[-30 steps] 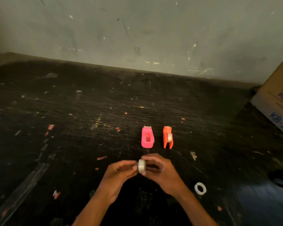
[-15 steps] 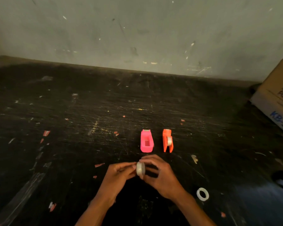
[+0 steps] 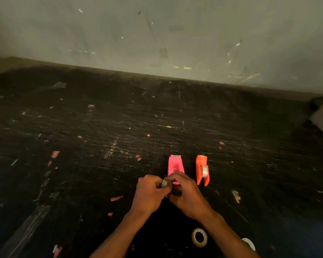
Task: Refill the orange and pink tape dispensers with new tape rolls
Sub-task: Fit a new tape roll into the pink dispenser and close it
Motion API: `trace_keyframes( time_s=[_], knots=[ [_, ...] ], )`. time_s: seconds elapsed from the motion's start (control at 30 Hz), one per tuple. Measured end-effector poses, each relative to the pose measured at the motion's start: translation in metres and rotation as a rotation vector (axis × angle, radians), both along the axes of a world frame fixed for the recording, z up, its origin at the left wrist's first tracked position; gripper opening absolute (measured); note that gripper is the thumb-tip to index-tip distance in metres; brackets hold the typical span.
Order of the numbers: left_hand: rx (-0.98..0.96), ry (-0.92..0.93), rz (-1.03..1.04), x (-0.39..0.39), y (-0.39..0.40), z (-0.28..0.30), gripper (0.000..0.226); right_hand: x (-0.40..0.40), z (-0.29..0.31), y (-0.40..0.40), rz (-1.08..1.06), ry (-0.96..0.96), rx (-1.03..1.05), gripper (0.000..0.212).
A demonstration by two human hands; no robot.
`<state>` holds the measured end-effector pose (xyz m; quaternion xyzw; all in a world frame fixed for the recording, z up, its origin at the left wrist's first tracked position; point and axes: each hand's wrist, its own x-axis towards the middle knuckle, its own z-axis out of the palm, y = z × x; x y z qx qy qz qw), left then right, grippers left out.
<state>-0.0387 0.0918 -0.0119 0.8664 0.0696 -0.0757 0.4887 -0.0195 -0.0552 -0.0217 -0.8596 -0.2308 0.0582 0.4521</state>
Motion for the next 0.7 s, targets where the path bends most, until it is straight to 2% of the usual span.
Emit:
trace_keyframes(
  time_s=[0.07, 0.17, 0.37, 0.53, 0.7],
  knots=[
    [-0.093, -0.015, -0.011, 0.011, -0.005, 0.003, 0.01, 0.016, -0.001, -0.006, -0.038, 0.026, 0.045, 0.039],
    [-0.213, 0.003, 0.044, 0.024, -0.011, 0.0, 0.025, 0.043, -0.005, -0.016, -0.15, 0.078, 0.089, 0.033],
    [-0.047, -0.014, -0.109, 0.046, -0.022, -0.024, 0.049, 0.08, -0.017, -0.023, -0.116, 0.089, -0.086, 0.032],
    [-0.01, -0.008, -0.057, 0.053, -0.031, -0.037, 0.041, 0.092, -0.019, -0.025, -0.048, 0.064, -0.186, 0.026],
    [-0.017, -0.044, -0.021, 0.053, -0.028, -0.045, 0.054, 0.097, -0.017, -0.031, 0.028, 0.055, -0.255, 0.02]
  ],
)
